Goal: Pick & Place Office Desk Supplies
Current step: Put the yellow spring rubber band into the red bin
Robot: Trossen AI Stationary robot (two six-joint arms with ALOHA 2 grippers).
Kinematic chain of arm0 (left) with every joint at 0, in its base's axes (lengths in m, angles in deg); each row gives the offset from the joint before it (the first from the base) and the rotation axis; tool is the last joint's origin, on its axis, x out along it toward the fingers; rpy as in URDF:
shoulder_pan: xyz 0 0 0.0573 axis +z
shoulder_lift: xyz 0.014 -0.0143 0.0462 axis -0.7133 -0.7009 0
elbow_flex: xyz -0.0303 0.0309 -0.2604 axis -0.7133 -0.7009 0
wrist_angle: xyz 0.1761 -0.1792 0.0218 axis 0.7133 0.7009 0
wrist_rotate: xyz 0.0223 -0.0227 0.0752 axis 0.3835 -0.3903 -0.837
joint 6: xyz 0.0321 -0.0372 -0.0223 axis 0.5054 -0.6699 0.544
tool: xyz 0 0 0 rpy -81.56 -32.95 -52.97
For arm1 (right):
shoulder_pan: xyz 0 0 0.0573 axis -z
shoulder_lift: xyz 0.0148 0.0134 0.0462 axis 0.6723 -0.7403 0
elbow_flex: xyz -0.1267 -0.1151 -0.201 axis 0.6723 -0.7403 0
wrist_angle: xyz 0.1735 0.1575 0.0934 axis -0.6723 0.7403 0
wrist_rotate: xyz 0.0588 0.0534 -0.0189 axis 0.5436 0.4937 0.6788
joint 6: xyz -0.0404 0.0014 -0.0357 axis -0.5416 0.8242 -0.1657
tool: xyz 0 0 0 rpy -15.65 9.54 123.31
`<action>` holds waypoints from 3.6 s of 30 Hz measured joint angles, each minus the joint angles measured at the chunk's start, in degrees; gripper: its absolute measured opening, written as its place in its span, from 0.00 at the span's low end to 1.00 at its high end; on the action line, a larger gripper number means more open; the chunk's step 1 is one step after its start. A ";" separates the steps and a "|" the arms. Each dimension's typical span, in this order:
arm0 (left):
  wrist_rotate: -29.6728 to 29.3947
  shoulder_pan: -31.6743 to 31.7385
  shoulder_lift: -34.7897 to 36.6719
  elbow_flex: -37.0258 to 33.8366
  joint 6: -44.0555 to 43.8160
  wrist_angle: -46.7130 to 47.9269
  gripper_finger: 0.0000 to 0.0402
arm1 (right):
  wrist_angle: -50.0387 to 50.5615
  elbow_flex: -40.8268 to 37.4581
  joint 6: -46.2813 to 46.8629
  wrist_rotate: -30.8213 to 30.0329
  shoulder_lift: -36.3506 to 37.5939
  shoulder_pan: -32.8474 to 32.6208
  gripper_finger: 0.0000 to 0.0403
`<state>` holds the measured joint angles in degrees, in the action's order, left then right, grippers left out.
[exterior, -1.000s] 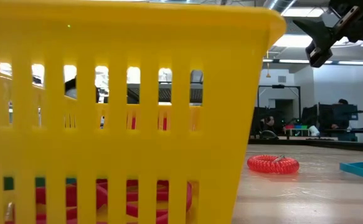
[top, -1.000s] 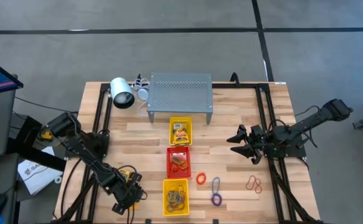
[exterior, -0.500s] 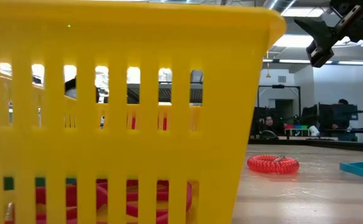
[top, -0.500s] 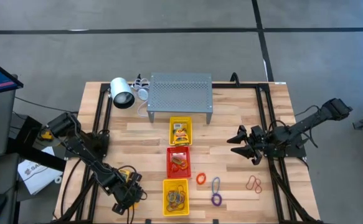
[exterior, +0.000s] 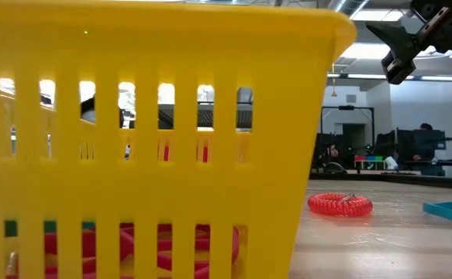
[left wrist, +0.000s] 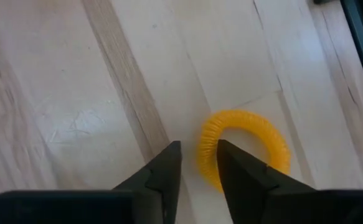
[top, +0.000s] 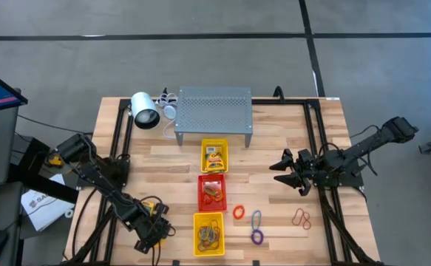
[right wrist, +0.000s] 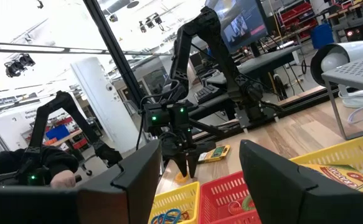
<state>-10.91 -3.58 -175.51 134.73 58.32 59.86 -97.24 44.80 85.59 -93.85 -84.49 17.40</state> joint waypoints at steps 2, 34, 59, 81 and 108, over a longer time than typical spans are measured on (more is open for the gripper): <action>0.05 0.00 0.00 -0.02 0.00 0.02 0.22 | 0.01 0.00 0.00 0.00 0.00 0.00 0.53; -1.08 5.44 13.56 -0.07 -1.05 6.14 0.02 | -0.01 0.00 0.02 0.02 -0.02 0.00 0.53; -8.95 22.47 23.51 -0.04 22.97 -0.80 0.02 | -15.55 6.19 0.06 -7.22 -24.63 0.14 0.53; -15.05 31.83 23.69 -0.09 40.22 -18.26 0.02 | -24.53 30.45 -13.08 -5.80 -58.15 5.73 0.53; -18.03 35.67 23.65 -0.15 42.07 -26.14 0.02 | -33.43 36.15 -9.77 1.14 -69.04 11.52 0.45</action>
<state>-28.94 32.10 -151.86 134.57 100.40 33.72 -130.67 80.95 75.82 -92.71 -153.53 28.92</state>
